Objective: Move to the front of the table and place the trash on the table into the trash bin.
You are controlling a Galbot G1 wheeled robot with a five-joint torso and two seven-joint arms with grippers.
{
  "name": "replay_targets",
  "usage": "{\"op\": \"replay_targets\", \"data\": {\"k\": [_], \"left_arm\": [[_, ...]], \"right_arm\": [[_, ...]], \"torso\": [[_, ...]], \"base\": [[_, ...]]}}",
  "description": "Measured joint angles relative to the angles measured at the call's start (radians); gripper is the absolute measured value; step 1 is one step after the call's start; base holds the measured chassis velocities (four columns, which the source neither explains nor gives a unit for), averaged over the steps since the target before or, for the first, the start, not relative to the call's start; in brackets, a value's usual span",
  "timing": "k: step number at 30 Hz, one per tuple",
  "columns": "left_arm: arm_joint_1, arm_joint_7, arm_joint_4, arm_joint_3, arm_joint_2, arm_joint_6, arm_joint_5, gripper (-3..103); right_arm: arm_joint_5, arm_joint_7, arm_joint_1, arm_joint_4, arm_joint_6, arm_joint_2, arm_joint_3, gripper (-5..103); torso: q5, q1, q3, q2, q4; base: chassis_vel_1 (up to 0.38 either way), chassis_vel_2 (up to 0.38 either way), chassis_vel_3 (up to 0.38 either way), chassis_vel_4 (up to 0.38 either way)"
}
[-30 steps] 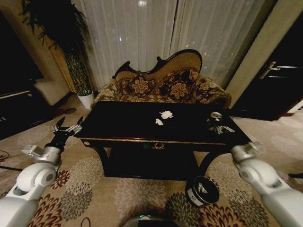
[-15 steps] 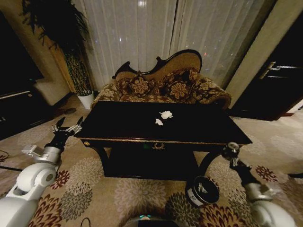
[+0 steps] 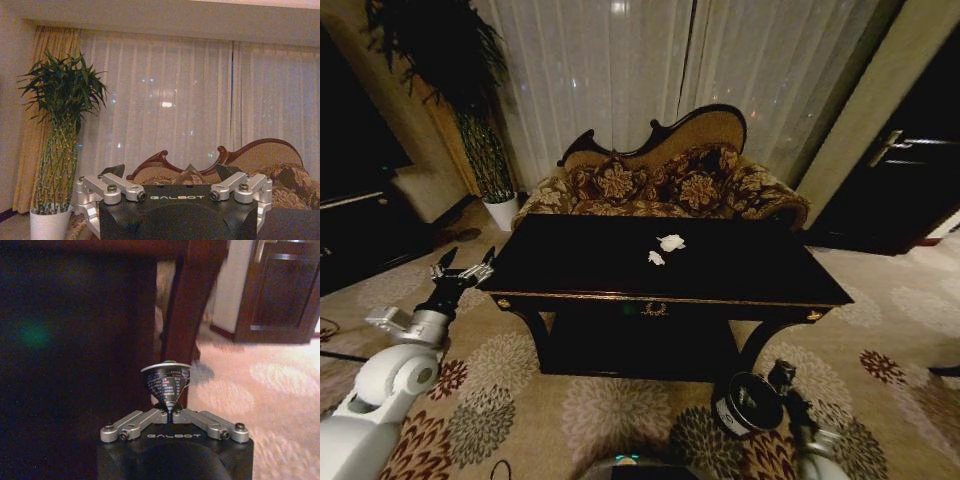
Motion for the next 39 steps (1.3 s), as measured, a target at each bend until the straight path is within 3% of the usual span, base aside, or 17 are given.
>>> {"op": "replay_targets", "data": {"k": [7, 15, 22, 27, 29, 30, 35, 39], "left_arm": [[0.000, 0.000, 0.000, 0.000, 0.000, 0.000, 0.000, 100], [0.000, 0.000, 0.000, 0.000, 0.000, 0.000, 0.000, 100], [0.000, 0.000, 0.000, 0.000, 0.000, 0.000, 0.000, 100], [0.000, 0.000, 0.000, 0.000, 0.000, 0.000, 0.000, 100], [0.000, 0.000, 0.000, 0.000, 0.000, 0.000, 0.000, 100], [0.000, 0.000, 0.000, 0.000, 0.000, 0.000, 0.000, 100], [0.000, 0.000, 0.000, 0.000, 0.000, 0.000, 0.000, 100], [0.000, 0.000, 0.000, 0.000, 0.000, 0.000, 0.000, 100]], "right_arm": [[-0.066, -0.014, 0.148, -0.251, 0.038, 0.016, -0.025, 0], [-0.086, -0.059, 0.202, -0.340, 0.036, 0.025, -0.029, 0], [-0.049, -0.101, 0.244, -0.438, 0.034, 0.040, -0.012, 27], [-0.016, -0.097, 0.228, -0.394, 0.033, 0.040, -0.011, 48], [-0.010, -0.091, 0.214, -0.373, 0.031, 0.040, -0.011, 48], [0.003, -0.079, 0.183, -0.332, 0.027, 0.040, -0.008, 59], [0.037, -0.052, 0.058, -0.157, 0.011, 0.034, 0.011, 70], [0.067, -0.032, -0.140, 0.111, -0.007, 0.037, 0.065, 86]], "torso": [[0.0000, 0.000, 0.000, 0.000, 0.0001], [0.0001, 0.000, 0.000, 0.000, 0.0001], [0.0003, 0.000, 0.000, 0.000, 0.0000], [0.0000, 0.000, 0.000, 0.000, 0.0000], [0.0000, 0.000, 0.000, 0.000, 0.0002], [0.0005, 0.000, 0.000, 0.000, 0.0003], [0.0004, 0.000, 0.000, 0.000, -0.0002], [0.0002, 0.000, 0.000, 0.000, -0.0001]], "base": [[0.000, 0.000, 0.000, 0.000], [0.000, 0.000, 0.000, 0.000], [0.000, 0.000, 0.000, 0.000], [0.000, 0.000, 0.000, 0.000], [0.000, 0.000, 0.000, 0.000], [0.000, 0.000, 0.000, 0.000], [0.000, 0.000, 0.000, 0.000], [0.000, 0.000, 0.000, 0.000]]}}
